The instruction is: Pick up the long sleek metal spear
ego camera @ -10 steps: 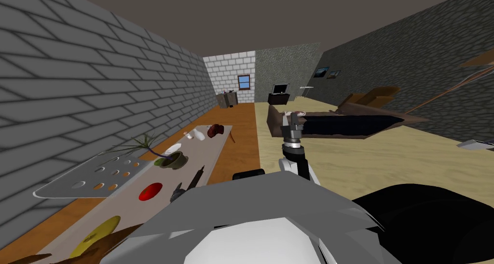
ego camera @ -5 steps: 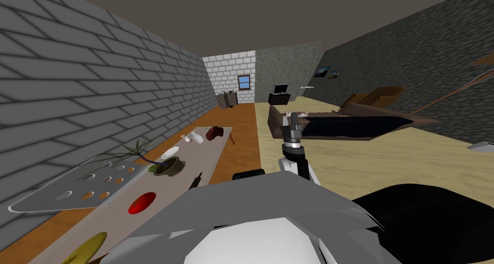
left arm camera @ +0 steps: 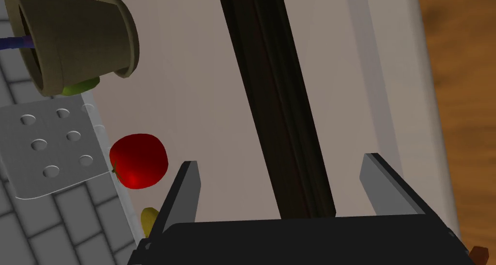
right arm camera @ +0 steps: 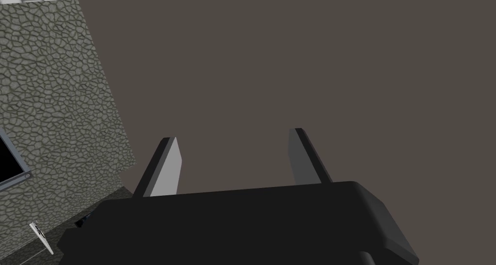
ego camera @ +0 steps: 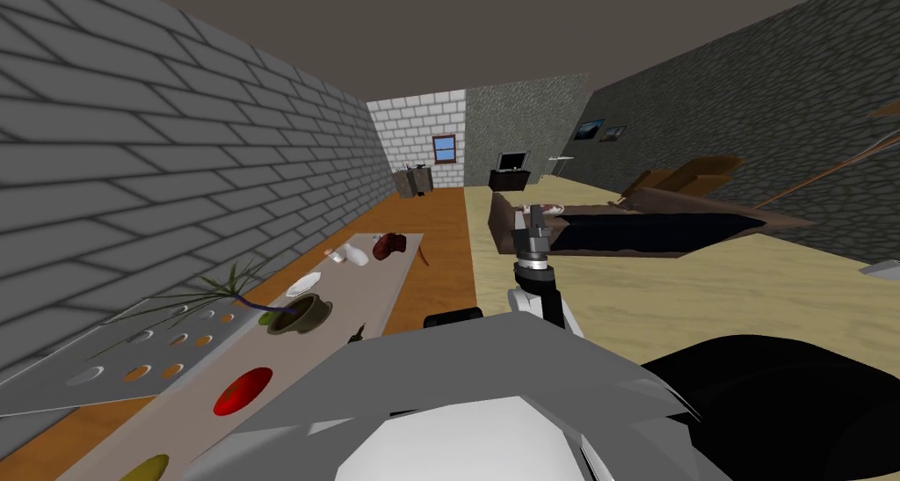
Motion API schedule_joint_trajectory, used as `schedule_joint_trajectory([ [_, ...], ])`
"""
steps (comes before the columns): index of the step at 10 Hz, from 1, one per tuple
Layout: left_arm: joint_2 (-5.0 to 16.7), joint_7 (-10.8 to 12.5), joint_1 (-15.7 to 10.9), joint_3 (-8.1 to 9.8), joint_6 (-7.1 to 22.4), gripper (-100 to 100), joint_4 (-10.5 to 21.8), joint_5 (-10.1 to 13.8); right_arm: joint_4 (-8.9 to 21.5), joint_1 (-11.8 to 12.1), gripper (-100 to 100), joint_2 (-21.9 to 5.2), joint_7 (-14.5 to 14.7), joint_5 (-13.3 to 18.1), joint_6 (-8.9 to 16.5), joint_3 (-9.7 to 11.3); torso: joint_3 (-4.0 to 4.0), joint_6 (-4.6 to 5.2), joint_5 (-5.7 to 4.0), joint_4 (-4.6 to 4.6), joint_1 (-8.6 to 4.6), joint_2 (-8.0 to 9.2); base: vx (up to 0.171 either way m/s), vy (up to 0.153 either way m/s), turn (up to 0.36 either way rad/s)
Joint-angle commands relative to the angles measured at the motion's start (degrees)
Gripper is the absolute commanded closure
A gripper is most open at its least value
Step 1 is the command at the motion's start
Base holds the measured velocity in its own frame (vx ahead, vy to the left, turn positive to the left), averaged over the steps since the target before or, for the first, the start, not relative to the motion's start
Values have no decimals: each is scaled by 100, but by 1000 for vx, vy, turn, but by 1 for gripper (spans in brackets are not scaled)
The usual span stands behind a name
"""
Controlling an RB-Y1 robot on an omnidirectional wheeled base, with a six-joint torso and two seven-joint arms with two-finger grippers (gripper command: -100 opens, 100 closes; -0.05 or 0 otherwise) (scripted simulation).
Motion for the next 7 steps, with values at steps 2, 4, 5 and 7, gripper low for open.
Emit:
schedule_joint_trajectory([
  [2, 45, 149, 128, 146, 378, -100, 405, 319, 0, 1, 0, 0, 0, 0, 0, 0, -7, -1, 1, -3, 4, -13, 151, 58, -22],
  [4, 60, 203, 142, 204, 508, -100, 577, 427, 0, 1, 0, 0, 0, 0, 0, 0, -19, 0, 2, -7, 8, -33, 160, 42, -18],
  [5, 75, 255, 153, 257, 629, -100, 737, 526, 0, 1, 0, 0, 0, 0, 0, 0, -13, 0, 0, -5, -1, -21, 83, 31, -15],
  [7, 100, 352, 168, 352, 842, -100, 1022, 700, 0, 0, 0, 0, 0, 0, 0, 0, -1, 0, 1, -1, 6, -1, 101, 57, -27],
])
